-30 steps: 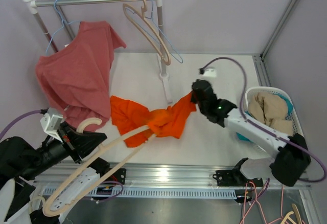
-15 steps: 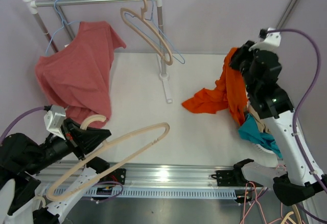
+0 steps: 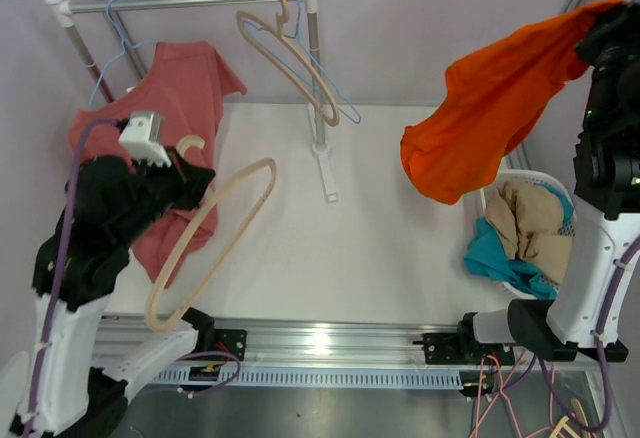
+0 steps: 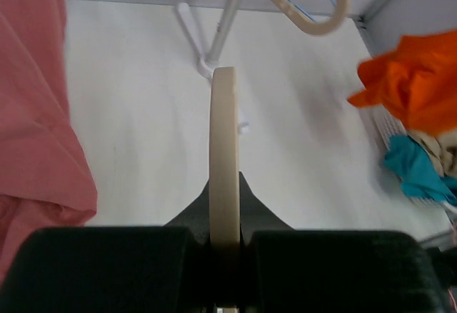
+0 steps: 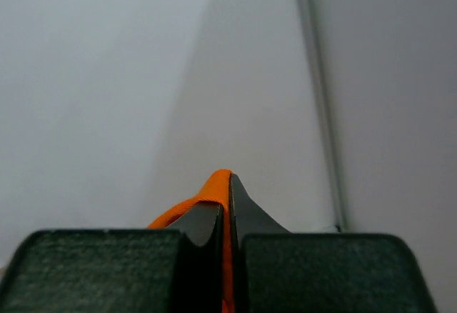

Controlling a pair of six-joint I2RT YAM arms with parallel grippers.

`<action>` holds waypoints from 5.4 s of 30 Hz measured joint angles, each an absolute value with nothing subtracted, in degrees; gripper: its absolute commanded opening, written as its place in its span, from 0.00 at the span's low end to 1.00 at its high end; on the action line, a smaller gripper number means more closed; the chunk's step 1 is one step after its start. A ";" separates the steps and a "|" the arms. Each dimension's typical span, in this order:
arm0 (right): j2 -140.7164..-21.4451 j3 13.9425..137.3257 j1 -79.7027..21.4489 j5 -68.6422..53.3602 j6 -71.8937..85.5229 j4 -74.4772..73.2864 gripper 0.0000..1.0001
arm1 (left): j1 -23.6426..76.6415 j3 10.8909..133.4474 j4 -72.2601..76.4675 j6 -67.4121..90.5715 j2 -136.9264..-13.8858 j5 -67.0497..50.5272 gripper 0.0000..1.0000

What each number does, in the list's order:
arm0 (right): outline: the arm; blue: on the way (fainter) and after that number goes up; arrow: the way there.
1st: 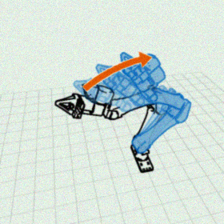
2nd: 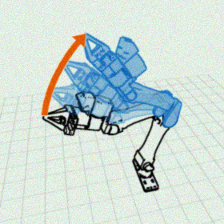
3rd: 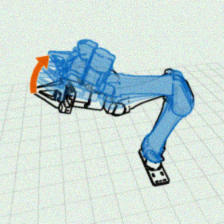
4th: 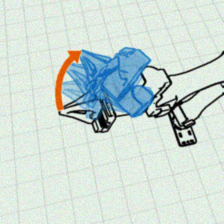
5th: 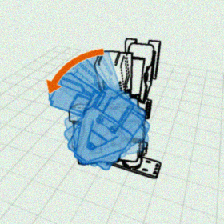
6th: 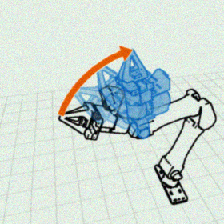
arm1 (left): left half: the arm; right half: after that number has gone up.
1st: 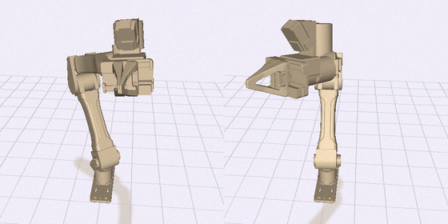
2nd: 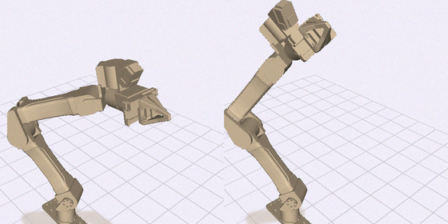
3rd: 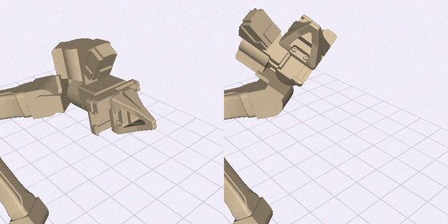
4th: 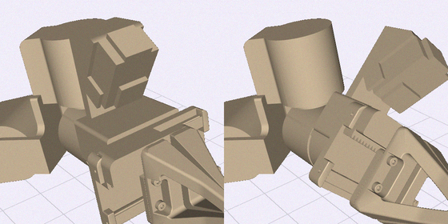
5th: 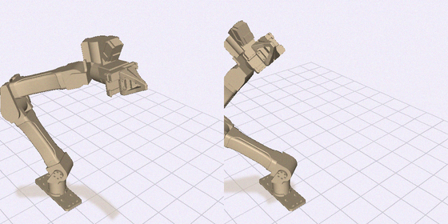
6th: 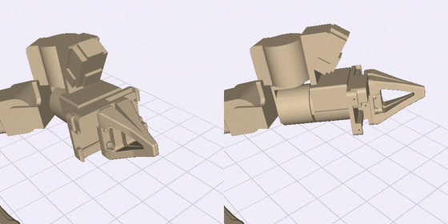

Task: Remove the t-shirt from the hanger

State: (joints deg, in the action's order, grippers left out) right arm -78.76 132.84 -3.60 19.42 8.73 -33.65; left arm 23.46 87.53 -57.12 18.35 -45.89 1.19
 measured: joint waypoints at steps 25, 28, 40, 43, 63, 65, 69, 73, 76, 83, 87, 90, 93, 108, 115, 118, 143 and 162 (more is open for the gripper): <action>-57.10 57.78 34.39 6.07 27.99 -37.36 0.00 | 7.81 115.09 -48.49 17.82 -80.18 -8.19 0.01; -59.42 46.87 33.23 9.10 30.33 -34.79 0.28 | 7.79 116.71 -48.56 17.28 -82.06 -8.19 0.01; -63.16 73.23 21.56 22.39 29.45 -36.80 0.95 | 7.79 117.14 -46.78 14.55 -83.59 -6.94 0.01; -63.05 81.54 18.94 23.29 28.25 -37.43 0.96 | 7.79 117.14 -45.78 13.43 -84.38 -5.87 0.01; -63.09 82.00 12.95 19.42 25.82 -38.54 0.97 | 12.05 133.88 -34.72 1.58 -99.02 8.69 0.01; -63.00 81.54 12.93 19.00 25.82 -38.09 0.97 | 13.21 135.37 -34.26 0.40 -101.49 10.35 0.01; -62.94 80.44 12.91 18.15 25.82 -37.21 0.97 | 15.22 136.66 -32.05 -1.63 -106.61 13.41 0.01; -62.08 78.54 12.82 16.99 25.85 -36.10 0.97 | 16.71 138.32 -28.77 -3.09 -111.00 15.29 0.01; -61.28 77.38 12.56 16.14 25.87 -35.51 0.97 | 16.97 139.33 -27.73 -3.53 -112.12 15.49 0.01; -60.64 76.71 11.88 15.55 25.87 -34.76 0.96 | 16.97 138.50 -27.81 -3.18 -112.53 14.41 0.01; -60.25 76.18 11.64 15.53 25.89 -34.39 0.97 | 16.97 137.01 -27.03 -2.44 -112.51 12.32 0.01; -60.03 75.99 11.57 15.53 25.89 -34.39 0.97 | 16.97 136.88 -26.96 -1.43 -112.49 10.59 0.01; -59.75 75.83 11.57 15.53 25.89 -34.41 0.97 | 16.95 135.68 -25.61 -0.10 -112.16 9.32 0.01; -59.13 75.81 11.33 14.02 26.11 -34.41 0.99 | 16.93 127.26 -29.63 3.22 -104.77 3.40 0.57; -59.13 75.81 10.72 12.71 26.55 -34.39 0.99 | 16.29 128.20 -35.27 4.21 -97.21 1.63 0.80; -59.13 75.81 10.50 12.10 26.57 -34.39 0.99 | 13.17 126.45 -36.60 5.80 -92.23 -1.98 0.99; -70.61 84.66 4.10 7.27 26.06 -30.98 1.00 | -16.75 123.79 -36.21 8.93 -93.14 -12.69 0.99; -71.16 84.64 1.65 8.82 25.85 -28.56 0.99 | -17.17 133.27 -38.76 10.15 -106.54 -12.67 0.65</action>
State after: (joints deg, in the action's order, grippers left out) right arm -71.16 84.64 1.65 8.82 25.85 -28.56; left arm -17.17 133.27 -38.76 10.15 -106.54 -12.67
